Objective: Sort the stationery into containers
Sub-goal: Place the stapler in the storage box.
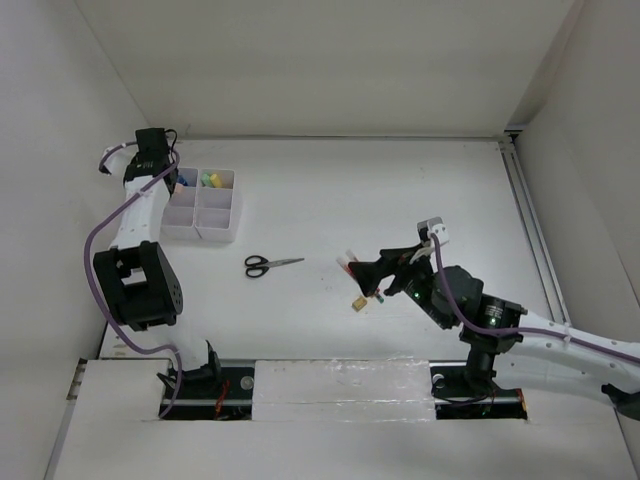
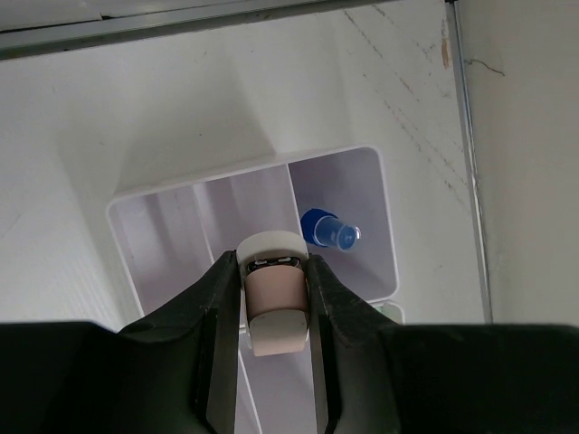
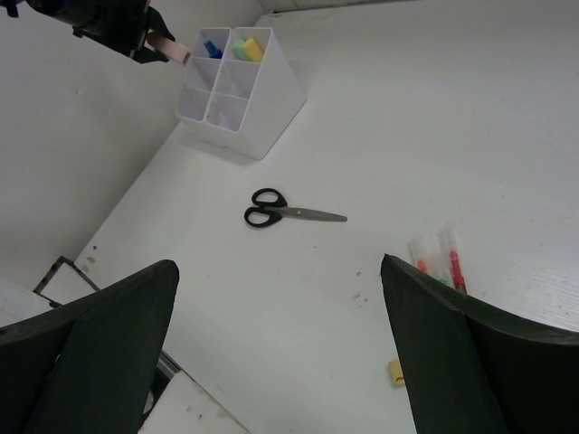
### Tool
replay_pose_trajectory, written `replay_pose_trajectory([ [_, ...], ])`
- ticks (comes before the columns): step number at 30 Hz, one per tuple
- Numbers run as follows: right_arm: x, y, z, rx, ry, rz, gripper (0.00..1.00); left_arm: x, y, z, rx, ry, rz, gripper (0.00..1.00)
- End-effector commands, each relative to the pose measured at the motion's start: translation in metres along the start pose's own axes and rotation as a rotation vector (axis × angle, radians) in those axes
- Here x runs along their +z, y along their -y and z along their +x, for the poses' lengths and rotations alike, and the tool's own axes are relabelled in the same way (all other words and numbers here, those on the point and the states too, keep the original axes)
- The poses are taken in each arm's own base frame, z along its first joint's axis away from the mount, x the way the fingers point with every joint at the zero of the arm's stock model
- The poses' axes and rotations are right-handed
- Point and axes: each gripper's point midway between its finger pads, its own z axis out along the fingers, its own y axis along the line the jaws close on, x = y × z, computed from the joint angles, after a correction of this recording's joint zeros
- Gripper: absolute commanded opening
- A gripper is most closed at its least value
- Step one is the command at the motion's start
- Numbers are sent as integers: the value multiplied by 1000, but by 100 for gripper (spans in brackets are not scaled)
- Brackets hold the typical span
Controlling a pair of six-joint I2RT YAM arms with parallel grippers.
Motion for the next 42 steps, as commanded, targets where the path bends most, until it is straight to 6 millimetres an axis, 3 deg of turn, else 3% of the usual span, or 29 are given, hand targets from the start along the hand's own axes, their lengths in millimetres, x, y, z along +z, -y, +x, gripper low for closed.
replay_pose_trajectory([
  [1, -5, -4, -5, 8, 20, -31, 100, 0, 9, -3, -57, 13, 40, 0],
  [10, -10, -5, -13, 2, 43, -42, 100, 18, -4, 17, -73, -12, 15, 0],
  [22, -13, -5, -18, 2, 57, -49, 100, 25, -2, 24, -104, -18, 45, 1],
  [29, -13, -6, -18, -7, 53, -57, 100, 31, -7, 30, -100, -22, 37, 21],
  [33, -13, -8, -17, -8, 48, -67, 100, 34, -11, 35, -106, -34, 32, 39],
  [34, -14, -9, -21, -3, 55, -70, 100, 31, -10, 33, -110, -31, 40, 49],
  [38, -14, -9, -21, -3, 55, -70, 100, 16, 1, 22, -122, -18, 88, 69],
  [42, -10, -9, -15, -12, 41, -63, 100, -3, 9, 7, -137, 5, 136, 76],
])
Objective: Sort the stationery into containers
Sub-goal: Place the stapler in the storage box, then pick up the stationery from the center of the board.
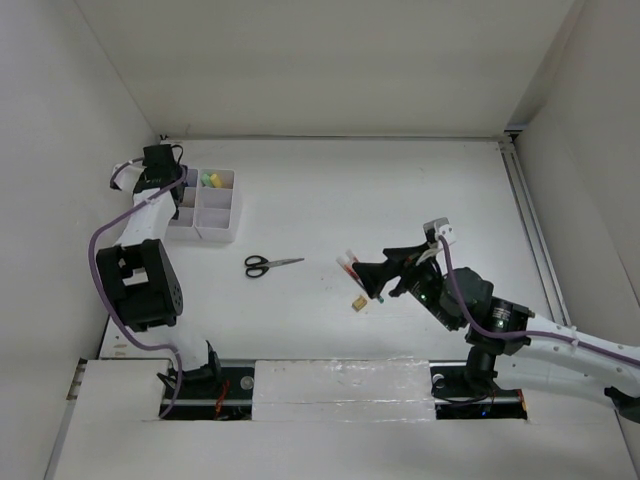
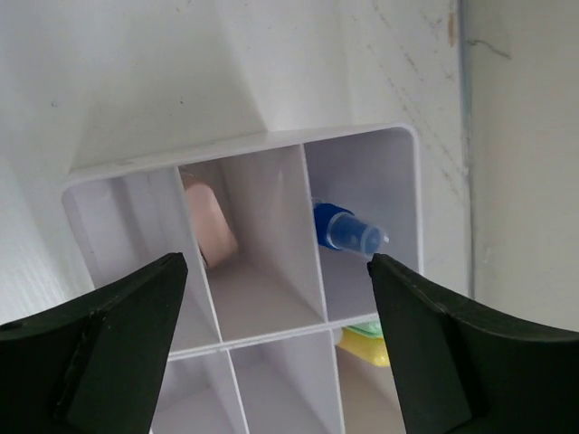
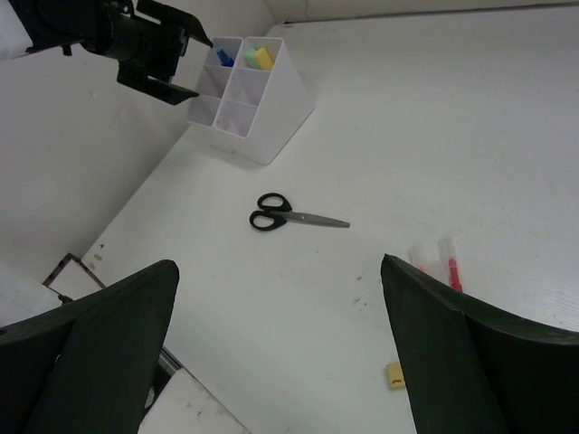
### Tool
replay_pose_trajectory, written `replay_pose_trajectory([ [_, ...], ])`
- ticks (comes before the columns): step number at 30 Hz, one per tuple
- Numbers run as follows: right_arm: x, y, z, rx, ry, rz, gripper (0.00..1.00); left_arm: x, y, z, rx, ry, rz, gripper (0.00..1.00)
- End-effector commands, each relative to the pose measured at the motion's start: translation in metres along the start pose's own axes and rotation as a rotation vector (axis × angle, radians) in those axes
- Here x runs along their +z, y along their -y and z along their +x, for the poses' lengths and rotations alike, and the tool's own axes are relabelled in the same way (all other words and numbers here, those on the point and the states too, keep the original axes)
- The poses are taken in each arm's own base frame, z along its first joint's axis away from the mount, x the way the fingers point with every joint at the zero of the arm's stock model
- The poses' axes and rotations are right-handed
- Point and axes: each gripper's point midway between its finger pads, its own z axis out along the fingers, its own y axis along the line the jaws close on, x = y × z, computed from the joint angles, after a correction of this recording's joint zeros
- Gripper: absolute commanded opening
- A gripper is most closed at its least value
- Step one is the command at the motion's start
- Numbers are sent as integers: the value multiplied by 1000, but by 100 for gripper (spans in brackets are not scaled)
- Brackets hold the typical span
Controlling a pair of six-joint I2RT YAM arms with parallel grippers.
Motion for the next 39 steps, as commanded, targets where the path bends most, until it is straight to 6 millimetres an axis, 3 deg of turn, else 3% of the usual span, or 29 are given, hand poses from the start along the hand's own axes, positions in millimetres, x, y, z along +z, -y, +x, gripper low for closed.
replay_pose_trajectory([
  [1, 0, -8, -7, 0, 17, -28, 100, -38, 27, -28, -39, 48, 116, 80],
  [2, 2, -8, -9, 10, 22, -15, 100, -45, 30, -30, -32, 44, 137, 83],
  [3, 2, -2, -7, 2, 20, 11, 100, -60, 37, -39, -34, 61, 173, 97],
  [4, 4, 2, -1, 5, 3, 41, 100, -68, 40, -42, -28, 60, 196, 100],
  [8, 12, 27, 11, 47, -61, 259, 100, -111, 48, -53, 35, 99, 241, 100],
  [9, 14, 40, 34, 48, -131, 351, 100, -120, 52, -53, 48, 80, 274, 100],
  [12, 21, 58, 58, 59, -186, 524, 100, -147, 51, -49, 125, 47, 363, 100],
  [13, 17, 64, 71, 111, -215, 587, 100, -164, 51, -47, 136, 18, 420, 100],
  [15, 21, 65, 81, 150, -232, 641, 100, -169, 36, -33, 183, -20, 450, 100],
  [16, 21, 70, 100, 172, -267, 688, 100, -176, 33, -25, 199, -50, 484, 100],
  [17, 23, 69, 105, 194, -279, 701, 97, -194, 30, -28, 206, -41, 539, 100],
  [18, 23, 71, 112, 203, -285, 724, 94, -190, 15, -17, 250, -56, 537, 100],
  [20, 26, 73, 126, 237, -298, 756, 89, -206, 5, -12, 291, -75, 591, 100],
  [22, 24, 76, 141, 234, -319, 767, 82, -205, -13, 1, 372, -111, 578, 100],
  [24, 30, 69, 144, 277, -321, 741, 77, -209, -23, 14, 430, -165, 597, 100],
  [26, 29, 71, 155, 280, -340, 739, 63, -206, -36, 28, 495, -221, 593, 100],
  [30, 35, 70, 171, 315, -359, 752, 61, -199, -59, 47, 651, -309, 563, 100],
  [32, 32, 69, 179, 308, -385, 777, 59, -203, -61, 44, 690, -299, 570, 100],
  [34, 33, 74, 190, 291, -403, 825, 59, -219, -55, 50, 712, -277, 636, 100],
  [39, 30, 82, 212, 267, -453, 901, 56, -224, -55, 58, 703, -303, 686, 100],
])
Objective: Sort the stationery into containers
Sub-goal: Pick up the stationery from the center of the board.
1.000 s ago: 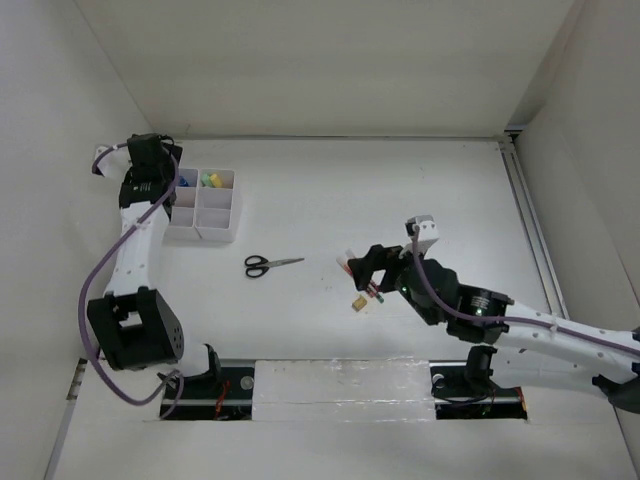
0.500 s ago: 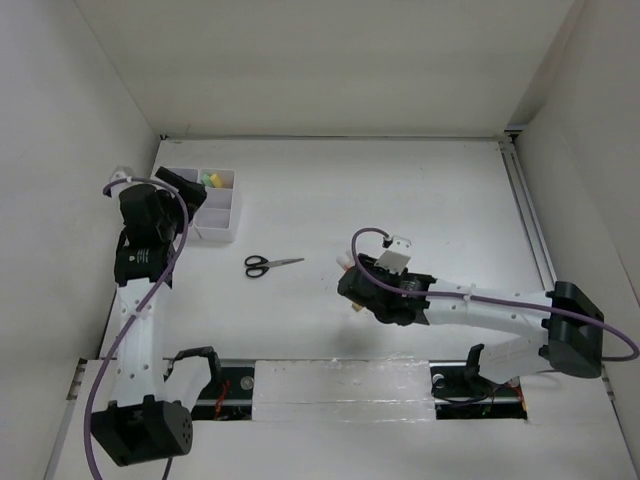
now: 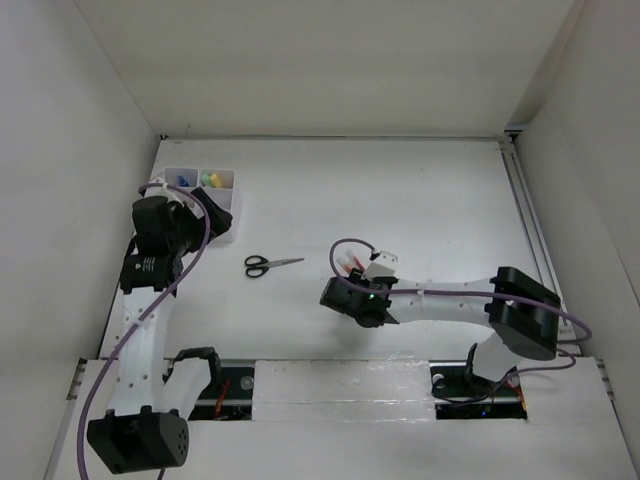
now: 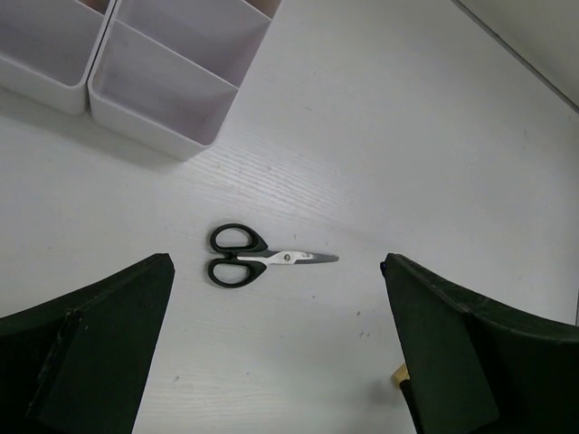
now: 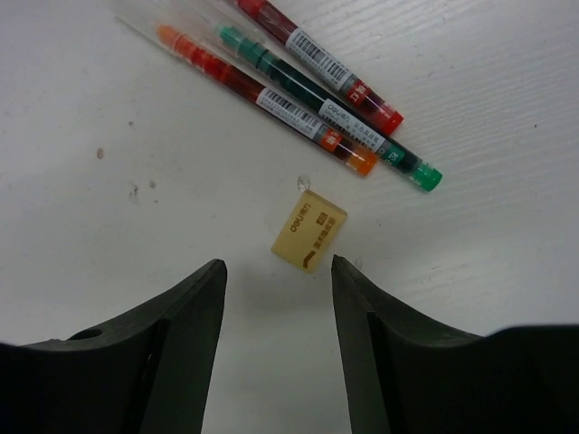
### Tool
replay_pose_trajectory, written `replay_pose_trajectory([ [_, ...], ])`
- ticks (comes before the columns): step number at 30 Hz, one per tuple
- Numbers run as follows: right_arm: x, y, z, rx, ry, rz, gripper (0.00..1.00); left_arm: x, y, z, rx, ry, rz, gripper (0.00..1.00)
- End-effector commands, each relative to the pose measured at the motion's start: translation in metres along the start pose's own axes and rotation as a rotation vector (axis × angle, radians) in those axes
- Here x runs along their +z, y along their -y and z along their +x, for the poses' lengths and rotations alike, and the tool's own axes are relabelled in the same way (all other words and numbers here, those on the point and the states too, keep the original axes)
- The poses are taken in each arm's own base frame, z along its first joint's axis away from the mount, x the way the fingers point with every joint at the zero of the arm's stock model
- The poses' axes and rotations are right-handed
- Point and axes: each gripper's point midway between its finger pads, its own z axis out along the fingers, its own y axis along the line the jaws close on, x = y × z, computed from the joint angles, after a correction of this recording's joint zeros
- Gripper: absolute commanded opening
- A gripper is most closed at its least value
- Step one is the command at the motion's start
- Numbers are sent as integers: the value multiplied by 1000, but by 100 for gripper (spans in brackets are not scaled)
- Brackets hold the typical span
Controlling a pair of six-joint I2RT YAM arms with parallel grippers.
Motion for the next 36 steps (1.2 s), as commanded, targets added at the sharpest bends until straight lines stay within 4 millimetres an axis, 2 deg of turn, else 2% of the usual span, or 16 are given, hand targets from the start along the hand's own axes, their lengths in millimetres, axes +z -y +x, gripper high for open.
replay_pose_trajectory([
  [1, -4, -7, 1, 49, -8, 16, 56, -4, 9, -2, 42, 16, 55, 100],
  [9, 6, -14, 4, 44, 12, 48, 53, -14, 12, -4, 42, 56, 77, 100],
  [18, 23, 1, 15, 34, 14, 143, 53, -16, 15, -5, 44, 60, 90, 100],
  [25, 25, 10, 16, 44, 8, 172, 59, -19, 17, -5, 47, 63, 102, 100],
  [30, 23, 20, 15, 62, 12, 203, 59, -19, 19, -6, 49, 66, 114, 100],
  [36, 18, 20, 9, 87, 24, 199, 59, -19, 19, -6, 49, 66, 114, 100],
])
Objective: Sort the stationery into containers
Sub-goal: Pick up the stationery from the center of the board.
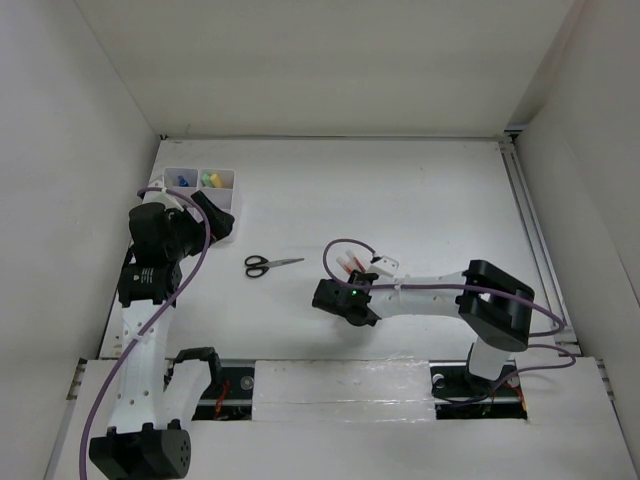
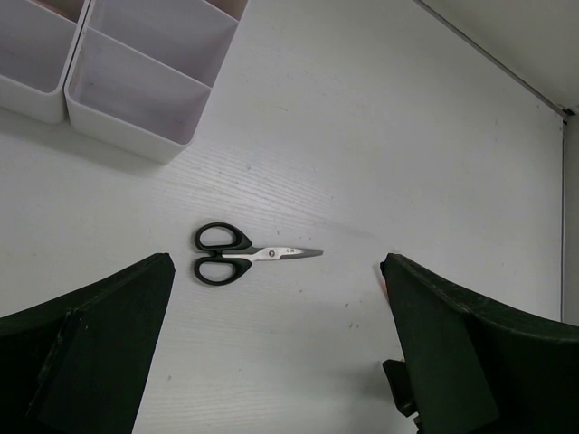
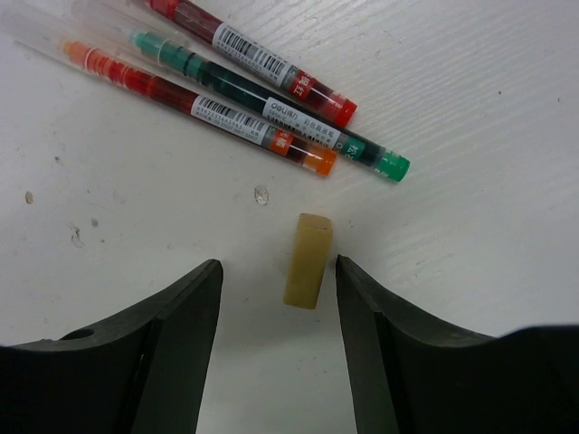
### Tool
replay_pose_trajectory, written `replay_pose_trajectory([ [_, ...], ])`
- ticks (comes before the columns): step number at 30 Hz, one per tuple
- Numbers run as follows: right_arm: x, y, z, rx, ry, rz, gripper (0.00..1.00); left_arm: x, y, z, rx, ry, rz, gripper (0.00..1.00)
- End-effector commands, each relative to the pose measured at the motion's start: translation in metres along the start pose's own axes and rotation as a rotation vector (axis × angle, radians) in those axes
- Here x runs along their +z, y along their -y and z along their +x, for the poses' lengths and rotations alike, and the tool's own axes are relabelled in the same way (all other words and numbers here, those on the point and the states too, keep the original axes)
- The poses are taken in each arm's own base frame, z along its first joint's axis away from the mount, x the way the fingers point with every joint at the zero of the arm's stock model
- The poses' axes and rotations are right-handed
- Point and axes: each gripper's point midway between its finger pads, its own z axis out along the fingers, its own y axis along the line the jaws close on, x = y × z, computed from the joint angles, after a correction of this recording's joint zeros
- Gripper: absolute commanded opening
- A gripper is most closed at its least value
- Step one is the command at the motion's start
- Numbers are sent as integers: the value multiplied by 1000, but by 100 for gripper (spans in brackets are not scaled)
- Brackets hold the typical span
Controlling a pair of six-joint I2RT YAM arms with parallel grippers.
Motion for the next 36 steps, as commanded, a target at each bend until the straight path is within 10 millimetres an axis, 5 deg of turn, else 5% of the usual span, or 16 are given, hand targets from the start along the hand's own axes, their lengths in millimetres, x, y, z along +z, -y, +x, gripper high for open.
replay_pose_trajectory([
  [1, 1, 8, -6, 23, 22, 26, 59, -1, 7, -7, 25, 36, 38, 100],
  [10, 7, 16, -2, 17, 27, 56, 52, -2, 8, -6, 25, 31, 46, 100],
  [12, 8, 19, -1, 11, 28, 63, 45, -2, 8, -6, 25, 31, 46, 100],
  [16, 8, 19, 0, 21, 19, 64, 9, -2, 8, -6, 25, 31, 46, 100],
  [18, 7, 20, 2, 21, 10, 66, 0, -2, 8, -6, 25, 31, 46, 100],
  [22, -2, 1, -2, -2, 23, -8, 0, -3, 13, -3, 26, 15, 75, 100],
  [24, -24, -31, -18, -14, 58, -166, 0, -4, 19, 0, 36, -4, 112, 100],
  [25, -40, -63, -22, -100, 79, -326, 0, -7, 32, 4, 41, -32, 183, 100],
  [27, -62, -87, -24, -199, 81, -527, 0, -5, 41, 13, 54, -68, 261, 100],
  [29, -119, -128, -54, -259, 189, -838, 0, -6, 52, 23, 57, -115, 345, 100],
  [33, -185, -156, -72, -381, 247, -1188, 0, -9, 67, 43, 76, -186, 502, 100],
  [36, -217, -177, -87, -430, 270, -1386, 0, -19, 83, 51, 78, -212, 642, 100],
])
